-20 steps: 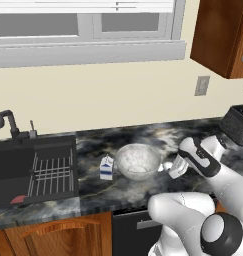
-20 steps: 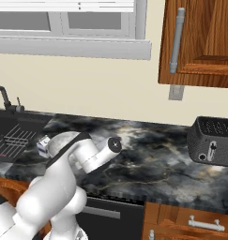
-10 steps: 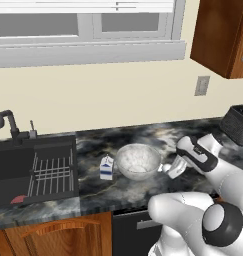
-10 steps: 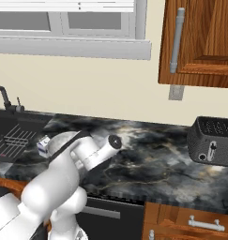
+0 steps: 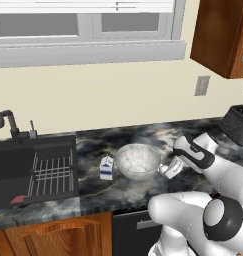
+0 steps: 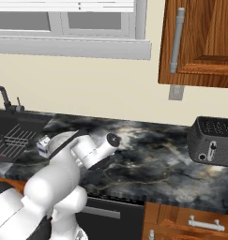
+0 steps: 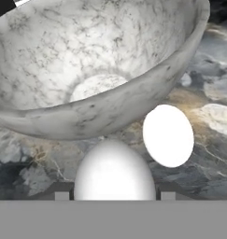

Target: Gather the eggs and milk located in the vicinity of the sink area and place them right next to the bowl.

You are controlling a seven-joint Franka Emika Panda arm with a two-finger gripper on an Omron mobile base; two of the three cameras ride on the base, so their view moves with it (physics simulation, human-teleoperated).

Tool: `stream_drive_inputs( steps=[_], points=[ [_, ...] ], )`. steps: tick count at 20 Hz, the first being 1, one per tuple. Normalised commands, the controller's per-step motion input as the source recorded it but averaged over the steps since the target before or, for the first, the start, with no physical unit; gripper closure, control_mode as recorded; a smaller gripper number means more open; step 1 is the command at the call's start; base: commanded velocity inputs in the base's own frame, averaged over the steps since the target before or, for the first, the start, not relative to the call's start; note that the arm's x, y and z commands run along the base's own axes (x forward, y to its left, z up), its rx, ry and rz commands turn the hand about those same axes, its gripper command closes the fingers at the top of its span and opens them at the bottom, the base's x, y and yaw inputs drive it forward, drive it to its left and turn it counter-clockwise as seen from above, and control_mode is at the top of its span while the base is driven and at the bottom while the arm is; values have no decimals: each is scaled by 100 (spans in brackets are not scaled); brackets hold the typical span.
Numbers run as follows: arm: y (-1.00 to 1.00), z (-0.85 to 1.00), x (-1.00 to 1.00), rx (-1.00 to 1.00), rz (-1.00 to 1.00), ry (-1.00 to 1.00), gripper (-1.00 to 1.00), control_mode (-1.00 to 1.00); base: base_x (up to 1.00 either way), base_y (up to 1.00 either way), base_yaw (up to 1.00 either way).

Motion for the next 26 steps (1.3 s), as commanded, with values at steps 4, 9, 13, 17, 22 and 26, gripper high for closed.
stream_drive_inputs(
  steps=[4,9,13,17,22,26],
  points=[
    [8,-17,0,0,0,2,100,-100,0,0,0],
    [5,-3,0,0,0,2,100,-100,0,0,0],
    [8,0,7,0,0,0,100,-100,0,0,0],
    [2,0,1,0,0,2,100,-100,0,0,0],
    [0,0,0,0,0,1,-100,-100,0,0,0],
    [0,0,0,0,0,0,-100,-100,0,0,0]
  ],
)
